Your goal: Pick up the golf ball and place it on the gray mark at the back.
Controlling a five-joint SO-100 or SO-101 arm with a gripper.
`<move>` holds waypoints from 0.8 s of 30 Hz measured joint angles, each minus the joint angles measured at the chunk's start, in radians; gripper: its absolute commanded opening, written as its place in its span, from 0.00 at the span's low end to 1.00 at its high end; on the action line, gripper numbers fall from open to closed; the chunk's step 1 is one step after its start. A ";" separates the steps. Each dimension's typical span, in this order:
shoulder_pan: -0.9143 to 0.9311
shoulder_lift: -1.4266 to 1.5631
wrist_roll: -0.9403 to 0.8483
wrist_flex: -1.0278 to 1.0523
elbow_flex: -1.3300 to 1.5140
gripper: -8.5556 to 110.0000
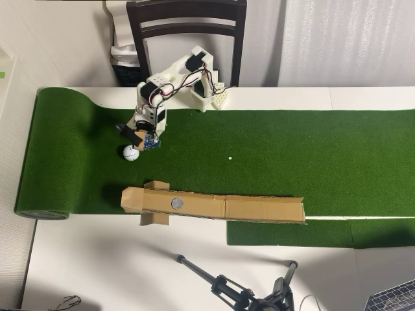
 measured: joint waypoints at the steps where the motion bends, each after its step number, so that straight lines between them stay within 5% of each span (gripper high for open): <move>1: 0.000 -0.005 -0.003 0.012 -0.031 0.44; 24: -0.046 -0.206 -0.003 0.032 -0.213 0.49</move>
